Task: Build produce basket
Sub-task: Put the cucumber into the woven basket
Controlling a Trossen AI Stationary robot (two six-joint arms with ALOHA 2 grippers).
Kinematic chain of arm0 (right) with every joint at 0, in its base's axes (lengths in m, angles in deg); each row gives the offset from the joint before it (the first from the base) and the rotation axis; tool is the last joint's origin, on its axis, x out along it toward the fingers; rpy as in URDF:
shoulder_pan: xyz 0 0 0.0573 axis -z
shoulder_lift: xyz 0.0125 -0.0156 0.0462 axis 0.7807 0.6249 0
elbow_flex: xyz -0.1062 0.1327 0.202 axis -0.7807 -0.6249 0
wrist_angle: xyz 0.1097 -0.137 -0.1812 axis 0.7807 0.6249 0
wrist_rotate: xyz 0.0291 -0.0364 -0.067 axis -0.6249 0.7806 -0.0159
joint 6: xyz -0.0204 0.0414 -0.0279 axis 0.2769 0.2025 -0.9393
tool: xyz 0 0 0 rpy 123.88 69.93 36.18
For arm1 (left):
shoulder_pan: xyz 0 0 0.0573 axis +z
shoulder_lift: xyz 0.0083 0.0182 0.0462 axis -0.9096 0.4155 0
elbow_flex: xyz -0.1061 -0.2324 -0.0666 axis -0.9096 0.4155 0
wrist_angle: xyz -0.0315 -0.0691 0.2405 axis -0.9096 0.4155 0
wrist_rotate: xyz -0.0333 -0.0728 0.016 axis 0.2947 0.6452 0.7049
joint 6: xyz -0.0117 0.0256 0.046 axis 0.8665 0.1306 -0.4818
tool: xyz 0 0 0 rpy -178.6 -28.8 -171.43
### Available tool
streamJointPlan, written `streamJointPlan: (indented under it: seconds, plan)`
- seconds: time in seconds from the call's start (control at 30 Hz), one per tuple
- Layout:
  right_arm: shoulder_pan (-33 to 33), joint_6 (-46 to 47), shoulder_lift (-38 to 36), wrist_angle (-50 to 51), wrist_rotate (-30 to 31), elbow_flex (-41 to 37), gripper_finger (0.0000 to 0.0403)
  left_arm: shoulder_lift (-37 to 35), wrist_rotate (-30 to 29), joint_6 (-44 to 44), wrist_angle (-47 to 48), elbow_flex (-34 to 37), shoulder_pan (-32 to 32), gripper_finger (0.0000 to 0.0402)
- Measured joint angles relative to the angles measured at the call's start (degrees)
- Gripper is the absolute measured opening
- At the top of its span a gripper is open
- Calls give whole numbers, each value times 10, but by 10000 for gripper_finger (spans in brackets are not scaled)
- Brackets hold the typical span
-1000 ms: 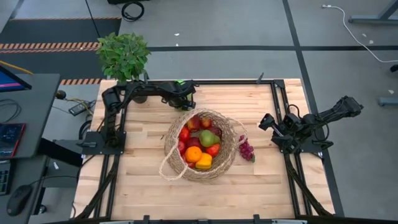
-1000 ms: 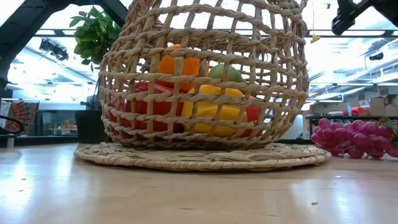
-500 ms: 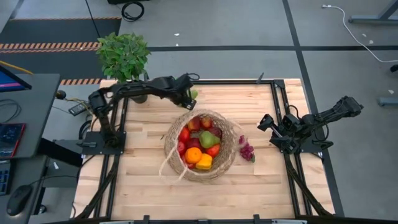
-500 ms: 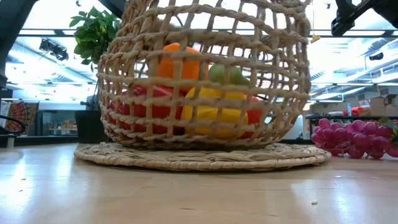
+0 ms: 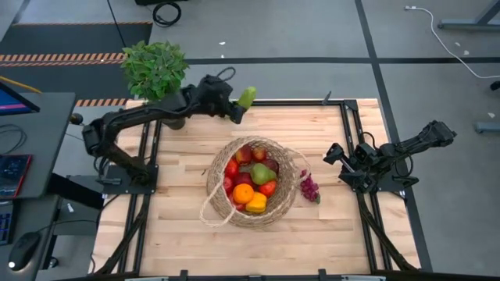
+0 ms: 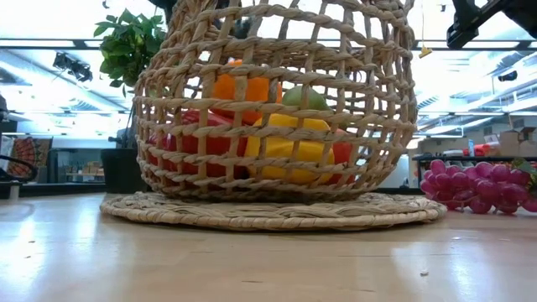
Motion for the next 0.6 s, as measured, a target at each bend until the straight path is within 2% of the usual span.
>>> streamJointPlan:
  seconds: [0.17, 0.6]
  plan:
    - [0, 0, 0, 0, 0, 0, 348, -49, 41, 11, -78, 0, -18, 164]
    - [0, 0, 0, 0, 0, 0, 348, -115, 76, 91, -181, -1, -68, 172]
